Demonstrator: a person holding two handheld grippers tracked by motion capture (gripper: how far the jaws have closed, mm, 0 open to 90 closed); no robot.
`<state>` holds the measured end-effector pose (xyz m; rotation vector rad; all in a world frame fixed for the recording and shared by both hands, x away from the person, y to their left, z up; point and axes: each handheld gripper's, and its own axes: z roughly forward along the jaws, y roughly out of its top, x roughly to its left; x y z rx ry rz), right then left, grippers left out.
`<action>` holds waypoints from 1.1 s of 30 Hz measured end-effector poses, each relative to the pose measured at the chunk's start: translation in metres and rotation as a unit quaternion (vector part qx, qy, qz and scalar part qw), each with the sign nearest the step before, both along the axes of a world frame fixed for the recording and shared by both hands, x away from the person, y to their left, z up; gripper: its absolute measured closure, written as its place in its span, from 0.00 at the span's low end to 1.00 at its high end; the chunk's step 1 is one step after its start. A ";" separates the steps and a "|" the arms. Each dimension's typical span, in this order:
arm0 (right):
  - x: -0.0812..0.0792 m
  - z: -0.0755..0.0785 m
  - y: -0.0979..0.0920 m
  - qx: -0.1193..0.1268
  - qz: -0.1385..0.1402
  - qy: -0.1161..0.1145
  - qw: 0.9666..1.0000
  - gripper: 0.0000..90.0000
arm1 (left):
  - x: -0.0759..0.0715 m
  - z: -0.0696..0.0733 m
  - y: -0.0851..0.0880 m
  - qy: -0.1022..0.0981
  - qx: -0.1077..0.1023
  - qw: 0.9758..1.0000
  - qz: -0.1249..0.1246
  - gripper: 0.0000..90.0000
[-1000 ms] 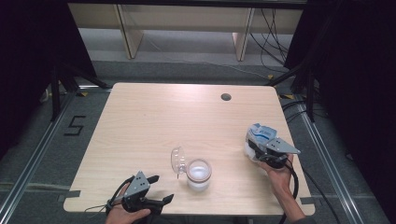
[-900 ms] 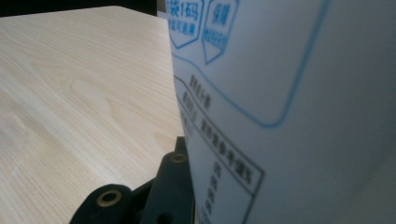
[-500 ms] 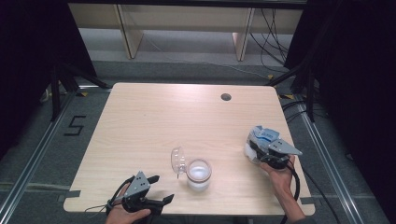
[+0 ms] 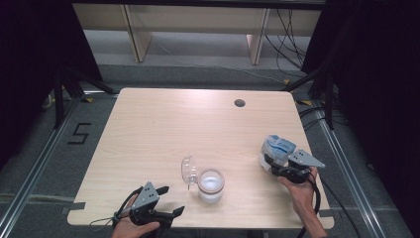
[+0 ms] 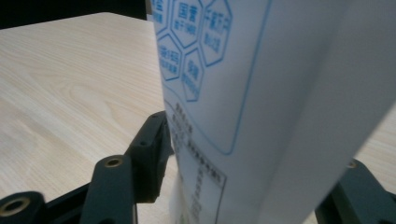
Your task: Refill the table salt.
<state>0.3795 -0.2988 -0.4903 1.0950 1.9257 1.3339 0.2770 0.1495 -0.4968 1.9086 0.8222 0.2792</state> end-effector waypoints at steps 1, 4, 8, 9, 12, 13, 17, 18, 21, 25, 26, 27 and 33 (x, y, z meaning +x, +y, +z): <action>-0.001 0.000 0.000 0.001 0.002 -0.001 1.000 0.43 | 0.000 0.000 0.000 -0.001 0.000 1.000 0.000 0.17; -0.005 0.003 -0.002 -0.003 -0.004 0.004 1.000 0.39 | 0.000 0.000 0.000 -0.001 0.001 1.000 0.003 0.17; -0.012 0.005 -0.006 -0.003 -0.004 0.001 1.000 0.36 | 0.000 0.000 0.000 0.000 -0.001 1.000 0.001 0.17; -0.017 0.006 -0.007 0.002 -0.006 0.024 1.000 0.36 | 0.000 0.000 0.000 0.000 -0.001 1.000 0.001 0.17; -0.024 0.006 -0.007 -0.005 -0.015 0.026 1.000 0.35 | 0.000 0.000 -0.001 -0.001 -0.002 1.000 0.002 0.17; -0.028 0.007 -0.006 0.002 -0.023 0.034 0.999 0.35 | 0.000 0.000 -0.001 -0.003 -0.003 1.000 0.001 0.17; -0.036 0.009 -0.009 -0.007 -0.022 0.034 0.999 0.34 | 0.002 0.000 0.000 -0.005 -0.002 1.000 -0.002 0.17; -0.040 0.011 -0.008 -0.002 -0.024 0.050 0.998 0.34 | 0.001 0.000 0.000 -0.004 -0.006 1.000 0.002 0.17; -0.046 0.010 -0.010 -0.007 -0.020 0.051 0.998 0.33 | 0.002 0.001 -0.001 -0.001 -0.009 1.000 0.002 0.17; -0.054 0.010 -0.013 -0.019 -0.010 0.054 0.998 0.32 | 0.004 0.003 0.002 -0.003 -0.004 1.000 0.007 0.17; -0.058 0.011 -0.011 -0.013 -0.020 0.064 0.998 0.32 | 0.004 0.003 0.002 0.002 -0.014 1.000 0.014 0.17; -0.061 0.011 -0.011 -0.016 -0.017 0.067 0.998 0.31 | 0.005 0.003 0.002 0.004 -0.022 1.000 0.016 0.17; -0.067 0.009 -0.012 -0.034 0.003 0.066 0.997 0.30 | 0.011 0.007 0.004 0.006 -0.028 0.999 0.028 0.17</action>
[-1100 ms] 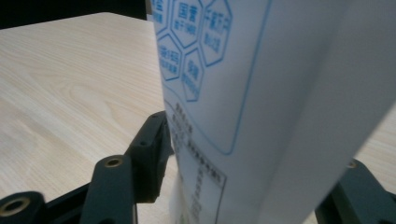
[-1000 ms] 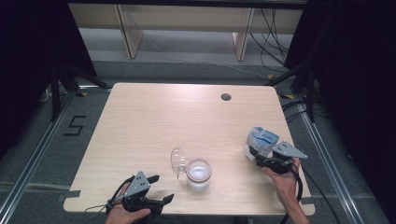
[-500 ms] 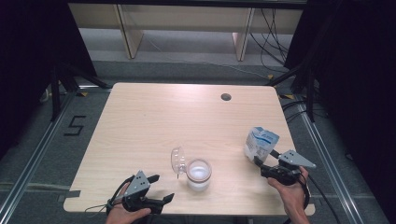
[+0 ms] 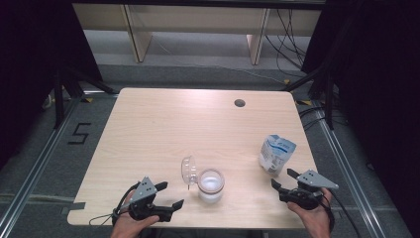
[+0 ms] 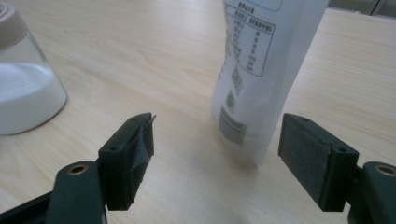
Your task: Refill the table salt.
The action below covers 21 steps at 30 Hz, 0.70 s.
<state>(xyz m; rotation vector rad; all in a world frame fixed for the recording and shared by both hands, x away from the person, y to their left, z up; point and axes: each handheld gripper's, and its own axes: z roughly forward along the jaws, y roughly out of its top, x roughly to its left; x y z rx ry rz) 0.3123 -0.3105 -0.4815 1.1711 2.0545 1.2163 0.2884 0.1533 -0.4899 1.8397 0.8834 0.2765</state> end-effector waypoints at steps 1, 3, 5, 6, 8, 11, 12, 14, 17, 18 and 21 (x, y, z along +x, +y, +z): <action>-0.004 0.001 0.003 0.003 -0.013 0.012 1.000 0.30 | 0.001 0.001 0.000 0.001 -0.002 1.000 0.002 0.17; -0.002 0.001 0.002 0.000 0.004 0.002 1.000 0.29 | 0.003 0.003 0.001 -0.004 0.002 1.000 0.002 0.18; -0.006 0.001 0.005 0.005 -0.005 0.012 1.000 0.28 | 0.004 0.004 0.001 0.001 -0.001 1.000 0.012 0.19; -0.005 0.000 0.004 0.001 0.005 0.007 1.000 0.28 | 0.005 0.004 0.001 0.000 0.001 1.000 0.015 0.20; -0.008 0.000 0.006 0.009 0.002 0.019 1.000 0.28 | 0.009 0.006 0.002 -0.002 0.006 1.000 0.013 0.21; -0.009 -0.001 0.005 -0.006 0.015 0.008 1.000 0.27 | 0.012 0.009 0.000 0.001 0.001 1.000 0.022 0.24; -0.010 -0.002 0.006 -0.006 0.017 0.009 1.000 0.27 | 0.012 0.010 -0.001 0.005 0.000 1.000 0.027 0.25; -0.012 -0.002 0.008 0.004 0.022 0.020 1.000 0.27 | 0.014 0.010 -0.002 0.003 0.001 1.000 0.026 0.27; -0.015 -0.003 0.011 -0.004 0.030 0.021 0.999 0.26 | 0.017 0.012 -0.002 0.010 0.005 1.000 0.030 0.30; -0.015 -0.003 0.012 -0.004 0.034 0.022 0.999 0.26 | 0.018 0.012 -0.002 0.009 0.008 1.000 0.029 0.31; -0.019 -0.004 0.015 -0.007 0.036 0.027 0.999 0.26 | 0.021 0.013 -0.002 0.016 0.005 0.999 0.034 0.32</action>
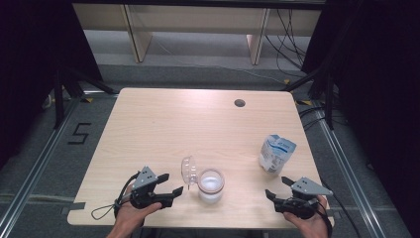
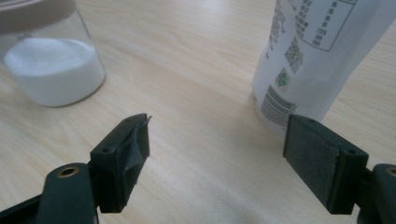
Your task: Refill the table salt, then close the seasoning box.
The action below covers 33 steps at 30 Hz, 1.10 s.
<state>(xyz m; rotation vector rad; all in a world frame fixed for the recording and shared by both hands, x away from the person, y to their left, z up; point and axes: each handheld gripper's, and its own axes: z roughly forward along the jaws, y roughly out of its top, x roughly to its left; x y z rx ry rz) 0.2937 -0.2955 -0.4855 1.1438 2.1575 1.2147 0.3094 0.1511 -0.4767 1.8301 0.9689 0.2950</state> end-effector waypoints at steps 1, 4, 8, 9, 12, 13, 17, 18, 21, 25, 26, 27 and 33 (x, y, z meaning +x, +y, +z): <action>-0.001 0.000 0.001 0.000 -0.004 0.002 1.000 0.26 | 0.001 0.001 0.001 0.001 0.004 1.000 0.000 0.33; -0.003 -0.002 0.003 -0.003 0.001 0.007 1.000 0.26 | 0.003 0.003 0.001 0.000 0.000 1.000 0.000 0.35; -0.004 -0.001 0.004 -0.005 -0.002 0.010 1.000 0.26 | 0.005 0.005 0.001 0.000 0.002 1.000 0.006 0.39; -0.002 -0.002 0.003 -0.007 0.008 -0.001 1.000 0.26 | 0.005 0.006 0.001 0.000 0.002 1.000 0.008 0.41; -0.004 -0.001 0.006 -0.002 0.000 0.009 1.000 0.26 | 0.007 0.007 0.002 -0.011 -0.001 1.000 0.010 0.49; -0.002 -0.001 0.005 -0.007 0.010 0.002 1.000 0.26 | 0.007 0.008 0.003 -0.013 0.002 1.000 0.016 0.51; -0.004 0.000 0.007 -0.005 0.005 0.010 1.000 0.27 | 0.007 0.010 0.006 -0.029 0.000 0.999 0.015 0.65; -0.003 0.000 0.006 -0.005 0.005 0.008 1.000 0.27 | 0.006 0.010 0.005 -0.030 -0.001 0.999 0.018 0.70; -0.002 -0.001 0.006 -0.003 0.003 0.005 1.000 0.27 | 0.004 0.013 0.004 -0.037 -0.001 0.999 0.019 0.80; -0.001 -0.001 0.009 -0.006 0.010 0.002 1.000 0.27 | 0.002 0.016 0.003 -0.035 0.004 0.999 0.022 0.89; 0.000 -0.001 0.009 -0.014 0.016 -0.003 1.000 0.27 | 0.002 0.017 0.003 -0.038 0.005 0.999 0.020 0.91; 0.000 -0.001 0.009 -0.016 0.020 -0.005 1.000 0.27 | 0.003 0.017 0.002 -0.039 0.002 0.999 0.014 0.92; -0.002 0.000 0.010 -0.007 0.008 0.006 1.000 0.28 | 0.001 0.021 -0.005 -0.038 -0.004 0.999 0.007 0.97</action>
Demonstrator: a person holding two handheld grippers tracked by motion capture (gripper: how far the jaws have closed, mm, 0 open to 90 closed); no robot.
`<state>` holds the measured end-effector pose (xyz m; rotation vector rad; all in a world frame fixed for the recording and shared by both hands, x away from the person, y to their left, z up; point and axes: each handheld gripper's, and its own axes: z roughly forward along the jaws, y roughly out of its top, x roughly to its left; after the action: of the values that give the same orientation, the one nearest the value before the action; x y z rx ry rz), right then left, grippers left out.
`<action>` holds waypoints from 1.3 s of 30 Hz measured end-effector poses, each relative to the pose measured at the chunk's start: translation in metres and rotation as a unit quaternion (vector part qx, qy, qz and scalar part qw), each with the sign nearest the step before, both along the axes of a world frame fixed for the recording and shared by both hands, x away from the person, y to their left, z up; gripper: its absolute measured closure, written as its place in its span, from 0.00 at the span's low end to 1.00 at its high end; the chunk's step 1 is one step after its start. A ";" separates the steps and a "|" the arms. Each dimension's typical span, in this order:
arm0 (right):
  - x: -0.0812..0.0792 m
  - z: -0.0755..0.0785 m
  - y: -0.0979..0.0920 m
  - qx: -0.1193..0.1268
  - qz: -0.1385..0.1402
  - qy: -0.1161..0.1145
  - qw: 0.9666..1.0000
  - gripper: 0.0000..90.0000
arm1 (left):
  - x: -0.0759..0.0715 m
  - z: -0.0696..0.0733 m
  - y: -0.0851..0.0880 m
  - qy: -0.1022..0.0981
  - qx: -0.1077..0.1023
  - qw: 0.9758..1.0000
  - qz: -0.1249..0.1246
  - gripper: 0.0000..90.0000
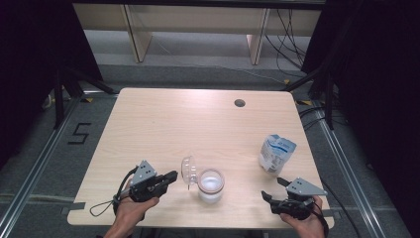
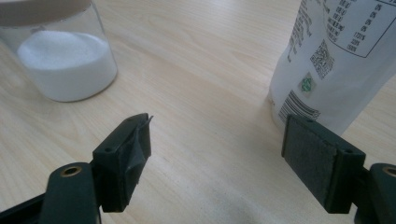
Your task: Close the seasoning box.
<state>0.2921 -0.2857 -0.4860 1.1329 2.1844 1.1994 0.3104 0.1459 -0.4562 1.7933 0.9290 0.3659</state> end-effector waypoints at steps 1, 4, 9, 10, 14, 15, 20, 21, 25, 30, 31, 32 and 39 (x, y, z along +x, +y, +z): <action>0.002 0.000 -0.001 -0.005 0.006 -0.009 1.000 0.28 | 0.000 0.001 0.000 -0.001 0.002 1.000 -0.005 0.97; 0.000 0.000 0.001 -0.003 0.003 0.001 1.000 0.28 | -0.002 0.003 -0.003 -0.001 0.001 1.000 -0.004 0.98; 0.001 0.000 0.000 -0.008 0.011 -0.011 1.000 0.28 | -0.002 0.003 -0.005 -0.004 -0.003 1.000 -0.014 0.99; 0.002 0.000 -0.001 -0.011 0.015 -0.023 1.000 0.28 | -0.002 0.004 -0.006 -0.008 -0.003 1.000 -0.016 0.99; 0.001 0.000 0.000 -0.006 0.015 -0.013 1.000 0.28 | -0.002 0.006 -0.006 -0.013 -0.004 1.000 -0.017 0.99; 0.001 0.000 0.000 -0.006 0.015 -0.010 1.000 0.28 | -0.003 0.008 -0.006 -0.013 -0.001 1.000 -0.014 0.99; 0.001 0.000 0.001 -0.004 0.018 -0.010 1.000 0.29 | -0.006 0.010 -0.009 -0.014 -0.007 1.000 -0.019 0.99; 0.001 0.001 0.001 -0.012 0.018 -0.014 1.000 0.29 | -0.006 0.011 -0.009 -0.012 -0.009 1.000 -0.019 0.99; 0.001 0.001 0.001 -0.011 0.018 -0.012 1.000 0.29 | -0.007 0.011 -0.011 -0.012 -0.012 1.000 -0.021 0.99; 0.001 0.001 0.001 -0.009 0.018 -0.011 1.000 0.29 | -0.007 0.014 -0.011 -0.021 -0.008 0.999 -0.026 0.99; 0.001 0.001 0.002 -0.007 0.019 -0.011 1.000 0.29 | -0.007 0.014 -0.011 -0.022 -0.008 0.999 -0.026 0.99; 0.001 0.000 0.002 -0.007 0.019 -0.012 1.000 0.29 | -0.007 0.015 -0.011 -0.022 -0.008 0.999 -0.027 0.99; 0.001 0.000 0.002 -0.006 0.017 -0.011 1.000 0.29 | -0.007 0.017 -0.015 -0.024 -0.011 0.999 -0.030 0.99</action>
<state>0.2930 -0.2833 -0.4863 1.0769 2.1993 1.2059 0.3039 0.1313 -0.4392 1.7796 0.8414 0.3583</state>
